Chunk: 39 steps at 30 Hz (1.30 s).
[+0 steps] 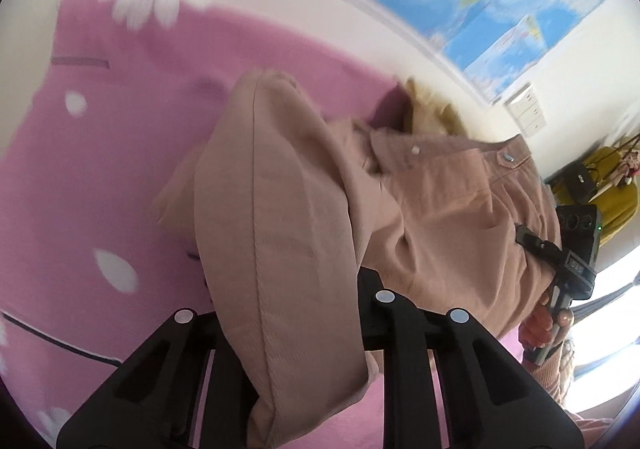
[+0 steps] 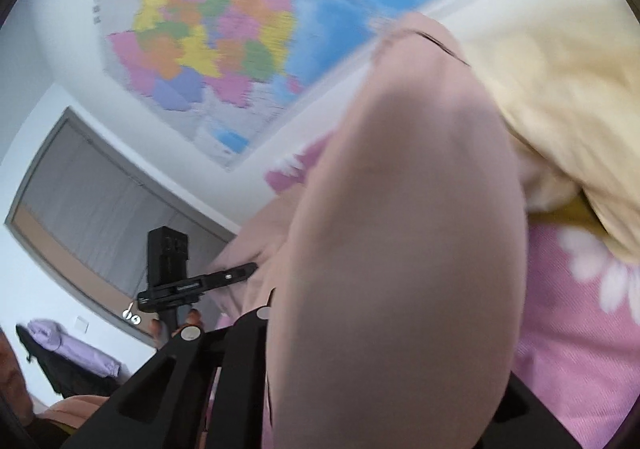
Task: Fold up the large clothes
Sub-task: 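Grasp the jacket bundle with both tools and lift it off the sheet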
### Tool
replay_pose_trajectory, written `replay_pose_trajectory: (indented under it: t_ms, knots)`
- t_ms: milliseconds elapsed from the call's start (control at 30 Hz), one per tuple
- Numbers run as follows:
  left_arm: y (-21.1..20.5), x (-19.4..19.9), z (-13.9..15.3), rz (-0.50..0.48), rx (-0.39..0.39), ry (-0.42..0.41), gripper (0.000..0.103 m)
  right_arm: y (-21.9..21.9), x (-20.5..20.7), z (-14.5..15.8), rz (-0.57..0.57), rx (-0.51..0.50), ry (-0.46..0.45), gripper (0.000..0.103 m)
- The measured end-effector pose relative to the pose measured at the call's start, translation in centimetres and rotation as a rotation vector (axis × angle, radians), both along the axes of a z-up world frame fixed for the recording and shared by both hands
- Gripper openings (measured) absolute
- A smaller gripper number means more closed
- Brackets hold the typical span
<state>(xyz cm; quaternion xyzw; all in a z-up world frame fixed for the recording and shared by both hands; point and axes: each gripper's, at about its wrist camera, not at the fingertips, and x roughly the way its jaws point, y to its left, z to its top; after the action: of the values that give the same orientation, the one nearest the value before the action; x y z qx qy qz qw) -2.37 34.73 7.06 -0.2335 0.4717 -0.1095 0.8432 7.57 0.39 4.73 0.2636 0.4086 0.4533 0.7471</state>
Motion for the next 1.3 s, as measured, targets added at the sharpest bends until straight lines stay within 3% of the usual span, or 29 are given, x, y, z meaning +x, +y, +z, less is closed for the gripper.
replay_pose_trajectory:
  t_ms: [200,367,533,667,767,867,1000,1067,1167,1300]
  knots:
    - [3.9,-0.6,4.9,0.056,0.075,-0.088,0.018,3.6,2.1,4.4,0.058,0.067,-0.075,0.015]
    - [8.7,-0.7,8.7,0.167,0.161,-0.151,0.018,9.7,5.3,7.5,0.136,0.107,-0.114,0.015]
    - [14.7,-0.4,10.8,0.296,0.237,-0.165,0.018,16.6,8.5,8.8,0.212,0.147,-0.108,0.015]
    - [19.6,0.2,10.9,0.401,0.28,-0.161,0.018,21.8,10.9,8.4,0.25,0.179,-0.085,0.015]
    - [22.5,0.9,9.4,0.463,0.299,-0.144,0.018,25.1,12.3,6.7,0.276,0.208,-0.043,0.015]
    - [25.2,1.4,5.3,0.492,0.281,-0.086,0.018,27.2,12.3,3.4,0.308,0.143,-0.004,0.015]
    - [27.9,1.8,-0.9,0.515,0.233,0.031,0.018,28.3,12.7,-3.3,0.304,0.019,0.131,0.016]
    - [29.0,1.6,-3.2,0.52,0.183,0.052,0.018,27.7,12.9,-5.6,0.29,0.018,0.196,0.017]
    - [29.5,1.8,-4.1,0.513,0.12,0.036,0.019,26.0,13.0,-8.0,0.268,0.027,0.276,0.02]
    - [29.3,1.9,-4.2,0.483,0.122,0.035,0.024,24.3,12.2,-9.0,0.251,0.015,0.301,0.023]
